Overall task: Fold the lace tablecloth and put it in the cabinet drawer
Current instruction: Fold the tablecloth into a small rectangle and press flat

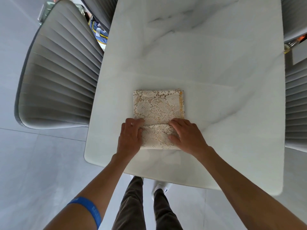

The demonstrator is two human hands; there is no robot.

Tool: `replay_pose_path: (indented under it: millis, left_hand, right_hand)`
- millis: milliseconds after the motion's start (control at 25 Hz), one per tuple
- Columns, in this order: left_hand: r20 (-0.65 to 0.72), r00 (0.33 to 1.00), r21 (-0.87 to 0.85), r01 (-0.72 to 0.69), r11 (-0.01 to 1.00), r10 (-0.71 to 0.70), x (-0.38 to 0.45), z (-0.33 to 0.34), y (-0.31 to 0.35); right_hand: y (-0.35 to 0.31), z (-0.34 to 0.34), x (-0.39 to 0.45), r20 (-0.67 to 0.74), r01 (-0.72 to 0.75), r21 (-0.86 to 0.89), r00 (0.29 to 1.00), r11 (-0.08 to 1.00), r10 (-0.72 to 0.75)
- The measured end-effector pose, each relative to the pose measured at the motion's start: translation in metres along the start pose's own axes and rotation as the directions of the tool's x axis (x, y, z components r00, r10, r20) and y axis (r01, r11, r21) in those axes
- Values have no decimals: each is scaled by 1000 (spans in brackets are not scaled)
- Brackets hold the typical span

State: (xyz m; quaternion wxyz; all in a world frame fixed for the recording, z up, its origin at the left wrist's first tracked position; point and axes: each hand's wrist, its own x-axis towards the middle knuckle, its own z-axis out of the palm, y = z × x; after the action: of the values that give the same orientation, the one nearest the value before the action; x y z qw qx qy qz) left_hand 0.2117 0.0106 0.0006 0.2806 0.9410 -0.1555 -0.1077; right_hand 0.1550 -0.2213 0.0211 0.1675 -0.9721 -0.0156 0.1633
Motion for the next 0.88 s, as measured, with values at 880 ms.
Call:
replay_pose_path:
  millis: [880]
  left_hand:
    - [239,926,274,-352,895,291,27,12,-7]
  right_hand:
    - [1,-24,81,-312,-10,-119,950,993,-28]
